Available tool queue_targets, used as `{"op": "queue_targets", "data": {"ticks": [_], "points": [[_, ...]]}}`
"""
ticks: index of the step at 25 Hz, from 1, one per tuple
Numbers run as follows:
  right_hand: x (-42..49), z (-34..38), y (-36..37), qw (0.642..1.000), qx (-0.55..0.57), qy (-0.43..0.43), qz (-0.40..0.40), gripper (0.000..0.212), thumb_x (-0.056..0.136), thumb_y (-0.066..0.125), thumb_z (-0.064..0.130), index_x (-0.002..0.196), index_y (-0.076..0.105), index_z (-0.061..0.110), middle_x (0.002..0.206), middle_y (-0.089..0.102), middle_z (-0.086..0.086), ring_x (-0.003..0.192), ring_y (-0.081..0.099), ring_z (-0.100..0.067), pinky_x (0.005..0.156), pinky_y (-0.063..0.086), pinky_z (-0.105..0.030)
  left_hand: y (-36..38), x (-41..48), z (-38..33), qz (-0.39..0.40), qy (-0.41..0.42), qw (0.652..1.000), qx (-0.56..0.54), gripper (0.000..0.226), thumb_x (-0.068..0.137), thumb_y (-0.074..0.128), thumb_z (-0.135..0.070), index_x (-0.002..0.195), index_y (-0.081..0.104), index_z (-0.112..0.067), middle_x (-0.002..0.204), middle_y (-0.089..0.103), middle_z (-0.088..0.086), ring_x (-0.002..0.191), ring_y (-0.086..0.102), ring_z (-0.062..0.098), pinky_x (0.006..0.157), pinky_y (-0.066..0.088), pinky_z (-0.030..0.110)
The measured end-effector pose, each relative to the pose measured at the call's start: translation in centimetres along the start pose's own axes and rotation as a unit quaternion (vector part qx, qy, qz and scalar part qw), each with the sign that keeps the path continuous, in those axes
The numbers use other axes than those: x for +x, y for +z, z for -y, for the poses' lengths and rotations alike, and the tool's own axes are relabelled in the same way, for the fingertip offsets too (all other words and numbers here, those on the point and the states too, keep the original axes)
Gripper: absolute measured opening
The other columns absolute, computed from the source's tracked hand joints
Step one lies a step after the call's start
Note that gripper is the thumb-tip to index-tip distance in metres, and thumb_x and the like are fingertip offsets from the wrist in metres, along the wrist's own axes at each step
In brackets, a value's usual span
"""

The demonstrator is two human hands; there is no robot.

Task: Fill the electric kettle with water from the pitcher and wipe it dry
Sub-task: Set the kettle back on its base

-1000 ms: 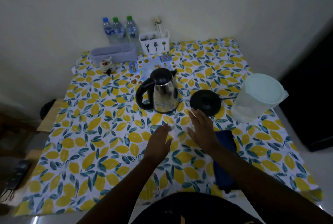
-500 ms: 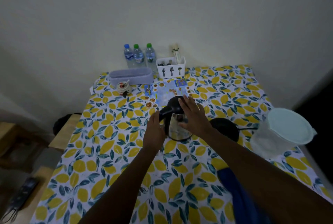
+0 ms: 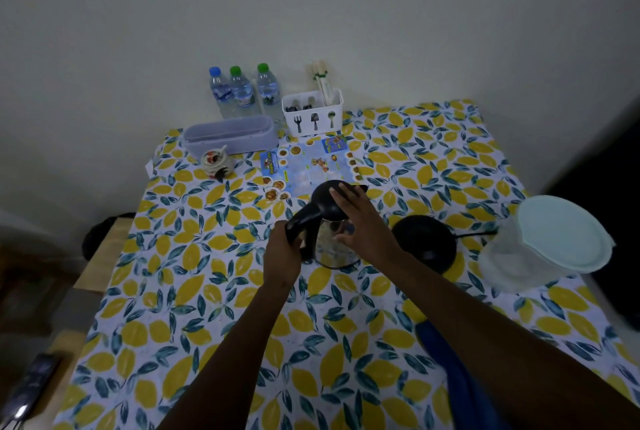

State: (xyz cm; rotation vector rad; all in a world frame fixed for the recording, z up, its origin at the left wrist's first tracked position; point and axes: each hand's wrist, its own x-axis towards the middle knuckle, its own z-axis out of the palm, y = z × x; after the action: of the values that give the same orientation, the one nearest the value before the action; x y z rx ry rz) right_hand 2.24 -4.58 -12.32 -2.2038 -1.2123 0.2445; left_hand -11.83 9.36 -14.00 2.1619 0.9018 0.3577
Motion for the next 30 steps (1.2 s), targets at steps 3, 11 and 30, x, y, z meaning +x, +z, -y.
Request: {"op": "queue_targets", "data": {"ticks": [3,11,30], "points": [[-1.2,-0.1,-1.4,0.999,0.006,0.017,-0.03,0.096,0.079,0.076,0.024,0.151,0.014,0.033,0.162,0.01,0.005,0.149,0.001,-0.025,0.106,0.042,-0.054,0.2,0.0,-1.4,0.005,0.029,0.999,0.017,0.012,0.1,0.046,-0.015,0.111,0.049,-0.011,0.095,0.053,0.008,0.074,0.049,0.026,0.063,0.036,0.035],[-4.1,-2.8,-7.9,0.985,-0.034,0.09,-0.141,0.099,0.075,0.079,0.02,0.15,0.015,0.036,0.161,0.018,0.002,0.148,0.009,-0.031,0.107,0.038,-0.055,3.3,1.7,-9.0,0.076,0.125,0.989,0.005,0.017,0.1,0.048,-0.018,0.116,0.05,-0.01,0.099,0.055,0.007,0.08,0.049,0.023,0.068,0.033,0.034],[-8.4,-7.3,-9.7,0.97,-0.051,0.163,-0.175,0.095,0.072,0.078,0.018,0.149,0.024,0.03,0.158,0.027,-0.003,0.146,0.015,-0.035,0.111,0.031,-0.055,9.2,1.8,-12.4,0.18,0.141,0.974,0.0,0.018,0.099,0.048,-0.02,0.116,0.045,-0.015,0.099,0.054,0.006,0.083,0.053,0.023,0.068,0.042,0.038]]}}
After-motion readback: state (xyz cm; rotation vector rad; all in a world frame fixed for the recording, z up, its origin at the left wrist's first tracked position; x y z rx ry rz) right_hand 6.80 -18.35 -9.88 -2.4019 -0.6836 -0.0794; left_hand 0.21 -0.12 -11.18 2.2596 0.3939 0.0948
